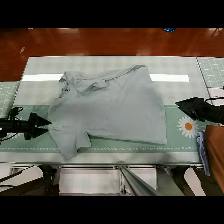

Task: Fold the shirts.

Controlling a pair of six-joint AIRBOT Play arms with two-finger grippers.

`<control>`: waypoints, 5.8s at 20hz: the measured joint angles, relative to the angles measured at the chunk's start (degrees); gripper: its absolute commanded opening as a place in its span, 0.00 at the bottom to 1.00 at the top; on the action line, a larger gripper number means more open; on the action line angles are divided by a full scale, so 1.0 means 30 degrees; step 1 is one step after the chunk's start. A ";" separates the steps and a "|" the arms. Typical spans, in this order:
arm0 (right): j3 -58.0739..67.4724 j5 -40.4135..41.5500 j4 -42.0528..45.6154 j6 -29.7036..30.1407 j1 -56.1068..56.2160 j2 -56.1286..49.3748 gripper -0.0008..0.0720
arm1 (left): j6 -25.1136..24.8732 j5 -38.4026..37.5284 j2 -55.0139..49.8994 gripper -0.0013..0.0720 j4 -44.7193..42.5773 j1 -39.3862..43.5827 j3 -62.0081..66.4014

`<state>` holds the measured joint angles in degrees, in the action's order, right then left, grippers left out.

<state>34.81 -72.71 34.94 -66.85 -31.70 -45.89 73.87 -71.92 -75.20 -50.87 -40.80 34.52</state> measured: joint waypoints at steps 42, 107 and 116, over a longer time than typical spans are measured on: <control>1.3347 -0.0838 0.3541 -0.3402 0.6397 -0.6120 0.05 | -0.4182 -0.2047 0.3089 0.04 0.9814 0.2339 0.8568; 1.4768 -0.0721 0.6113 -0.1843 0.5632 -1.6240 0.05 | 0.2149 0.0444 -0.5479 0.04 -0.4947 1.0681 1.4039; 1.2641 -0.0474 0.6659 -0.2171 0.6084 -1.6050 0.07 | 0.1661 -0.0401 -0.5304 0.04 -0.5180 1.0622 1.1621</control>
<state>72.73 -74.13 54.92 -73.36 -13.45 -94.04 78.85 -73.12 -91.11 -66.41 -8.93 69.38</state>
